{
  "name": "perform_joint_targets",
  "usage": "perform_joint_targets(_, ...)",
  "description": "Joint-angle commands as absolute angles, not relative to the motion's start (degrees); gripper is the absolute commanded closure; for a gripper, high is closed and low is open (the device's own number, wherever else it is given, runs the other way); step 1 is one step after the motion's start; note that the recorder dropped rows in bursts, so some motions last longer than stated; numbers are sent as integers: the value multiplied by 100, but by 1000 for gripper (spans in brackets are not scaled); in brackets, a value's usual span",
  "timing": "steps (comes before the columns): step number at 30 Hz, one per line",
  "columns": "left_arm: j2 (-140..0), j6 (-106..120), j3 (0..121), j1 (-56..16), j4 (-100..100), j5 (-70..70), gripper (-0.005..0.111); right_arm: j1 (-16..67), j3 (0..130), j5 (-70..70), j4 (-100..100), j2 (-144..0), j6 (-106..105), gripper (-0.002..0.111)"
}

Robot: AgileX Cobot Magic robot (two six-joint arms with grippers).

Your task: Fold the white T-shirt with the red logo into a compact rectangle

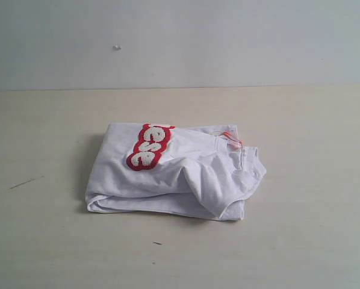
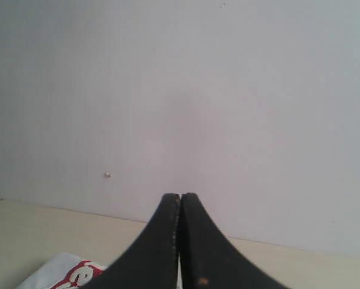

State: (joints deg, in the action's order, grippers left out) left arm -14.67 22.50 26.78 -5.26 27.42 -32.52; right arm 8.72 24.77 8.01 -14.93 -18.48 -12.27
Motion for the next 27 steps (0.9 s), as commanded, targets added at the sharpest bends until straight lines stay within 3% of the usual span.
perform_joint_targets(1, -1448, 2208, 2658, -504, 2729, -3291, 107, 869, 2440, 821, -1492, -1807, -1190, 108)
perform_joint_targets(18, -1448, 2346, 2645, -504, 2366, -3179, 107, 869, 2440, 821, -1492, -1807, -1190, 108)
perform_joint_targets(21, -1448, 1018, 2211, -504, 1233, -2345, 107, 869, 2440, 821, -1492, -1807, -1190, 108)
perform_joint_targets(27, -611, -1671, 1106, -504, -1477, -2170, 107, 869, 2440, 821, -1492, -1807, -1190, 108)
